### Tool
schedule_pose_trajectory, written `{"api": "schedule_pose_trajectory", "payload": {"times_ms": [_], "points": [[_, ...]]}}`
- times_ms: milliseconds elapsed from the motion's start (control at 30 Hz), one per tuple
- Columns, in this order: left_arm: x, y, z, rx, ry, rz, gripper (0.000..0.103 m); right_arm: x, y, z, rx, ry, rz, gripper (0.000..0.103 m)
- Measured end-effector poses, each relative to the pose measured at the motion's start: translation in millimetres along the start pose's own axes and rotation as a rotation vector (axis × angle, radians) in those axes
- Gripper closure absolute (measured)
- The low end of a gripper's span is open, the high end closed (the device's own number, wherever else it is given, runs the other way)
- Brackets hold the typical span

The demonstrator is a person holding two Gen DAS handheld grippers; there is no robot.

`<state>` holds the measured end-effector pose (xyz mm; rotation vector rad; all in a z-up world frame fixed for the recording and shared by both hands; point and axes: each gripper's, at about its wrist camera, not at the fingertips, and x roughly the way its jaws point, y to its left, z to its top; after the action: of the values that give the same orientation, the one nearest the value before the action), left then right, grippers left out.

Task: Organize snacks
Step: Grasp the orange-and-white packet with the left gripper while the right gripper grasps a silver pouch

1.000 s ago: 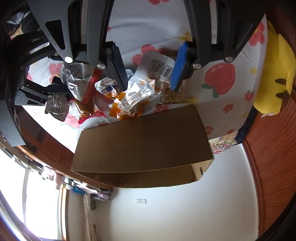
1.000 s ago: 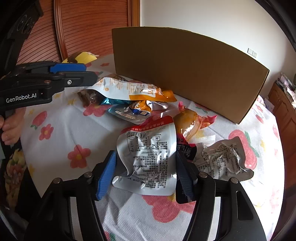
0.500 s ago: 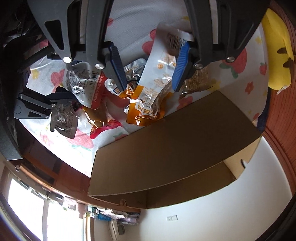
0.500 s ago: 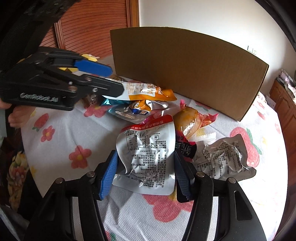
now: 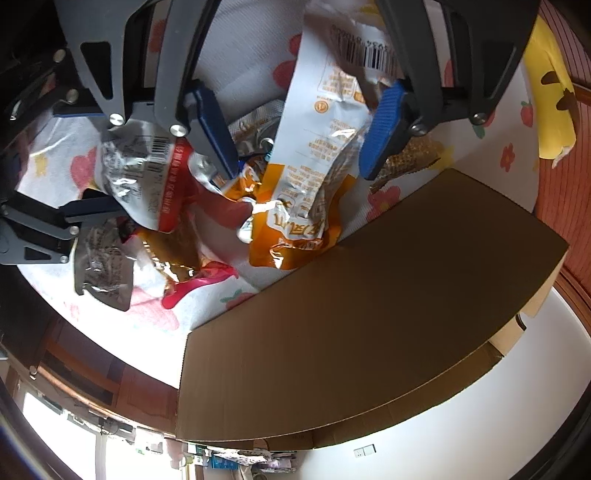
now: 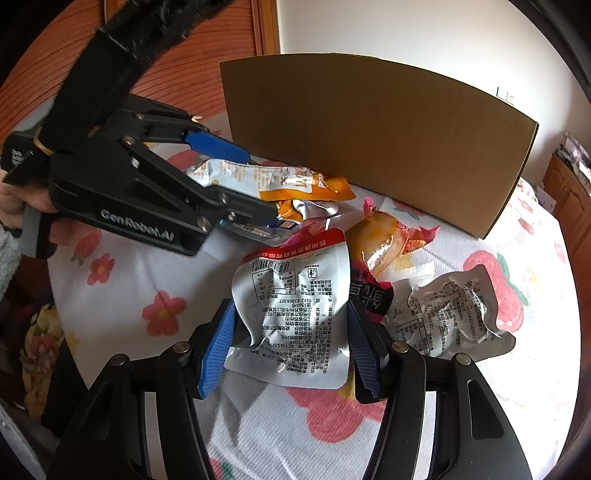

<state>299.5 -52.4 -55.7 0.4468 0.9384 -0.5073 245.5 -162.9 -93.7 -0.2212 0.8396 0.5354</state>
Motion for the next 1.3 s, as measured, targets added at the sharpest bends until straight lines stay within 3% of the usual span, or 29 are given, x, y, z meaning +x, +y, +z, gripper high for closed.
{"api": "schedule_pose_trajectory", "payload": {"times_ms": [200, 367, 500, 600, 667, 833, 967, 1300], "points": [[2, 5, 1, -0.015, -0.013, -0.027, 0.035, -3, -4, 1, 0.005, 0.001, 0.013, 0.042], [0, 6, -4, 0.005, -0.011, -0.028, 0.043, -4, -8, 1, 0.009, 0.001, 0.023, 0.042], [-5, 2, -12, 0.038, -0.011, -0.017, 0.044, -3, -10, 1, 0.006, 0.003, 0.023, 0.042], [-5, 8, -15, -0.008, 0.000, -0.063, 0.044, -4, -10, 1, 0.003, 0.003, 0.020, 0.042], [-6, 11, -19, -0.030, -0.012, -0.085, 0.051, -5, -8, 2, 0.003, 0.003, 0.019, 0.042], [-16, -3, -26, 0.016, -0.040, -0.013, 0.063, -3, -4, 2, -0.003, 0.005, 0.014, 0.042], [-26, -3, -32, -0.025, -0.054, -0.034, 0.064, -2, -2, 3, -0.004, 0.005, 0.012, 0.042], [-55, 4, -52, -0.109, -0.146, 0.011, 0.064, -1, -1, 2, -0.005, 0.004, 0.011, 0.043]]}}
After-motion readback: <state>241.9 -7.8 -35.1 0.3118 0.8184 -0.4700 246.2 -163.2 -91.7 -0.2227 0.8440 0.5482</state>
